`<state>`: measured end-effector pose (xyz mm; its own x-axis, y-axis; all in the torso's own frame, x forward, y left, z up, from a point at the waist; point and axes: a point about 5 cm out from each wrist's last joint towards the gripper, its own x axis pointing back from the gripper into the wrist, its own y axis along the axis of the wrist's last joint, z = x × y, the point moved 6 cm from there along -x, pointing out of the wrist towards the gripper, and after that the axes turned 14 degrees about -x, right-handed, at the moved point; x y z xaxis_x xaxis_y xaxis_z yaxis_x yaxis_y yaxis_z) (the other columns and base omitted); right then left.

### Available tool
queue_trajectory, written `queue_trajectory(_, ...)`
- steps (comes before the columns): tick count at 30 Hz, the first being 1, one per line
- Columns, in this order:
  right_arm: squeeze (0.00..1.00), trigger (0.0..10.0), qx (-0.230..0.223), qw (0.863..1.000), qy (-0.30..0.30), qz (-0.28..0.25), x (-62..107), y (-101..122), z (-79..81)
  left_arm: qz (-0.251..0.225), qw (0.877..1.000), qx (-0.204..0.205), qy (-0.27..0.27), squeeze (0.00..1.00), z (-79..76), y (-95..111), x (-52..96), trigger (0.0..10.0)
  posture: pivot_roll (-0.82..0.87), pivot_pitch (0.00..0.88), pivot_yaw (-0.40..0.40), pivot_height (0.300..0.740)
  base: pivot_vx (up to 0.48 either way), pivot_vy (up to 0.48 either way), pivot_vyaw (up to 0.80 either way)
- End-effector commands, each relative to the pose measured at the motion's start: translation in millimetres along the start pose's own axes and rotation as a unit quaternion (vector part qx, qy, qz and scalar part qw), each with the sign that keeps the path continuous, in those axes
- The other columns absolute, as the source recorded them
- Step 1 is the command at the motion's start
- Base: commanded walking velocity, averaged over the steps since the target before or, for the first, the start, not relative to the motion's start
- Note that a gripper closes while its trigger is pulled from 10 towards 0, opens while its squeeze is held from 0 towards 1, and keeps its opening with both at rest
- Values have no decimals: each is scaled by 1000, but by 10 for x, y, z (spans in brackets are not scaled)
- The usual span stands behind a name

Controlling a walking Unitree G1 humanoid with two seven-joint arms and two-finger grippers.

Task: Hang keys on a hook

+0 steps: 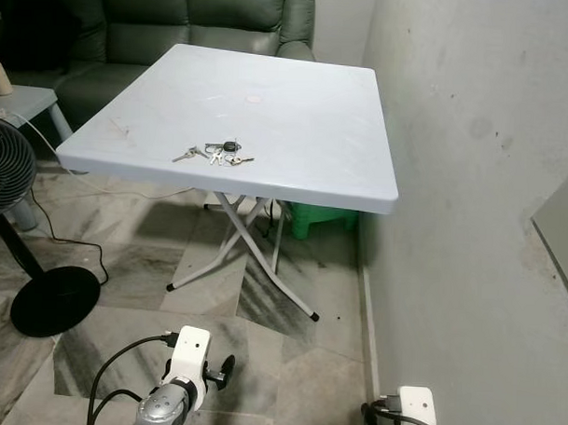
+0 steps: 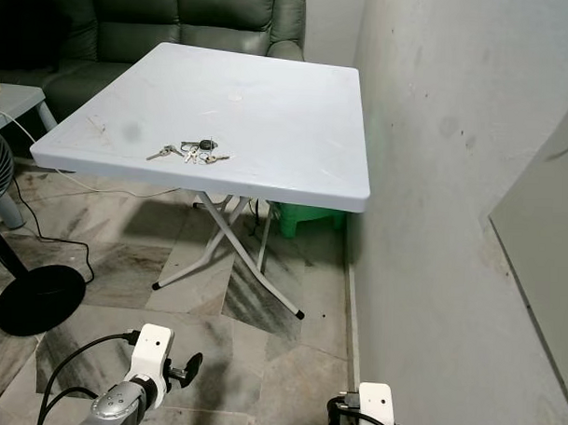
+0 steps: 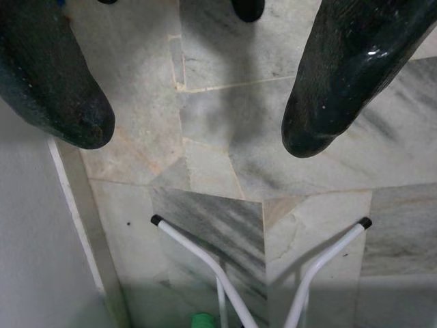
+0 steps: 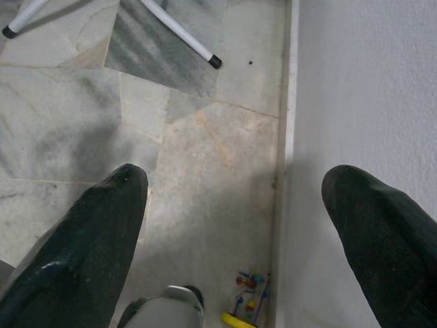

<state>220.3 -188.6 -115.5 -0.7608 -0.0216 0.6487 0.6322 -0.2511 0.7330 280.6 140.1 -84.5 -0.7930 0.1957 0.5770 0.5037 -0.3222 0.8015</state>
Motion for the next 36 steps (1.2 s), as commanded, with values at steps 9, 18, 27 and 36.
queue_trajectory(9,0,10000,-17,1000,24,-10,-15,59,66,-4,1000,9,-2,0,23,39,-14,10000,38,0,-48,692,0,89,0)
queue_trajectory(18,0,10000,-16,1000,21,-6,-16,49,55,-5,1000,14,-3,0,16,52,-20,10000,38,0,-50,692,0,471,0)
queue_trajectory(27,0,10000,-15,1000,23,-6,-15,50,53,-6,1000,16,-2,0,13,59,-24,10000,39,0,-52,692,0,472,0)
queue_trajectory(36,0,10000,-15,1000,26,-8,-27,73,74,-6,1000,17,-1,0,21,70,-28,10000,43,0,-54,692,0,474,0)
